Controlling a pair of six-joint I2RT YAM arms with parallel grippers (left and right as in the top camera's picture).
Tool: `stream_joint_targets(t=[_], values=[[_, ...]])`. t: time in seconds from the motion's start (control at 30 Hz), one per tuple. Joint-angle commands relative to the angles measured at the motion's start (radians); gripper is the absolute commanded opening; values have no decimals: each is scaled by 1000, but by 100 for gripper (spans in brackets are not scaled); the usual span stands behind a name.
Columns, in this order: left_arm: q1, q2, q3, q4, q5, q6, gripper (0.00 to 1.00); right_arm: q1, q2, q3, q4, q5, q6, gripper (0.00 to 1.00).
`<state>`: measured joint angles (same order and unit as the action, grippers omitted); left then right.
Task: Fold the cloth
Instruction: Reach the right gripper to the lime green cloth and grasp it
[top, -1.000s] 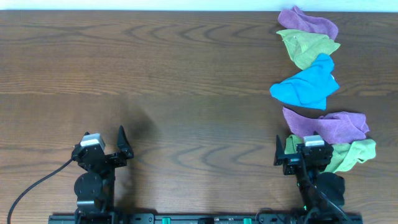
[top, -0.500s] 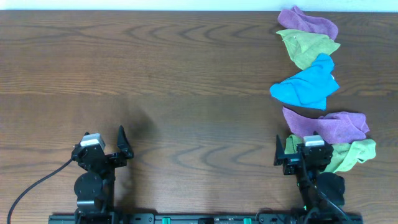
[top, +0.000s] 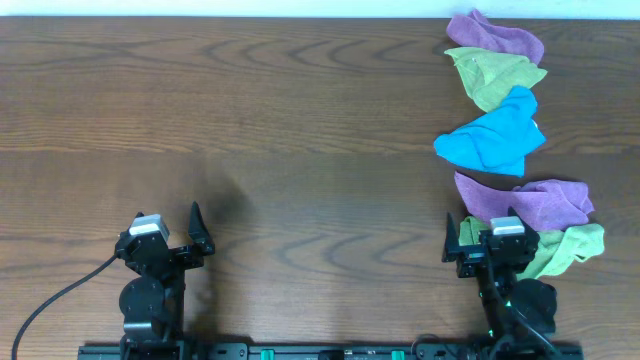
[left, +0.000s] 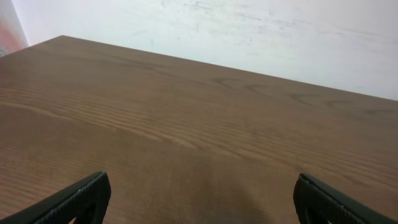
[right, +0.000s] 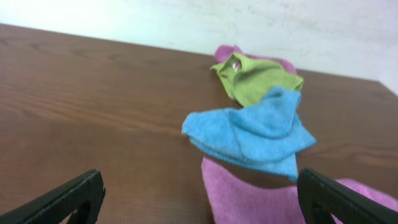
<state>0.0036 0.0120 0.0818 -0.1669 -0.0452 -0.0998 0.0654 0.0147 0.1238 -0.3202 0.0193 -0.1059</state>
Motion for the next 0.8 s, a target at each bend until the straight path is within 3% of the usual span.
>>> stream_joint_targets(t=[0.0, 0.07, 0.2, 0.37, 0.5, 0.67, 0.77], values=[[-2, -8, -33, -6, -10, 18, 95, -8, -8, -10, 27, 8, -23, 99], [-2, -8, -33, -6, -10, 18, 95, -8, -8, -10, 101, 8, -5, 99], [-2, -8, -33, -6, -10, 18, 95, -8, -6, -10, 202, 166, 176, 99], [-2, -8, -33, -6, -10, 18, 95, -8, 42, 5, 216, 327, 406, 99], [-2, -8, -33, -6, -10, 18, 95, -32, 169, 92, 219, 373, 451, 99], [-2, -8, -33, -6, -10, 18, 96, -95, 410, 275, 100, 373, 472, 99], [-2, -8, -33, -6, -10, 18, 95, -144, 582, 423, -77, 370, 515, 99]])
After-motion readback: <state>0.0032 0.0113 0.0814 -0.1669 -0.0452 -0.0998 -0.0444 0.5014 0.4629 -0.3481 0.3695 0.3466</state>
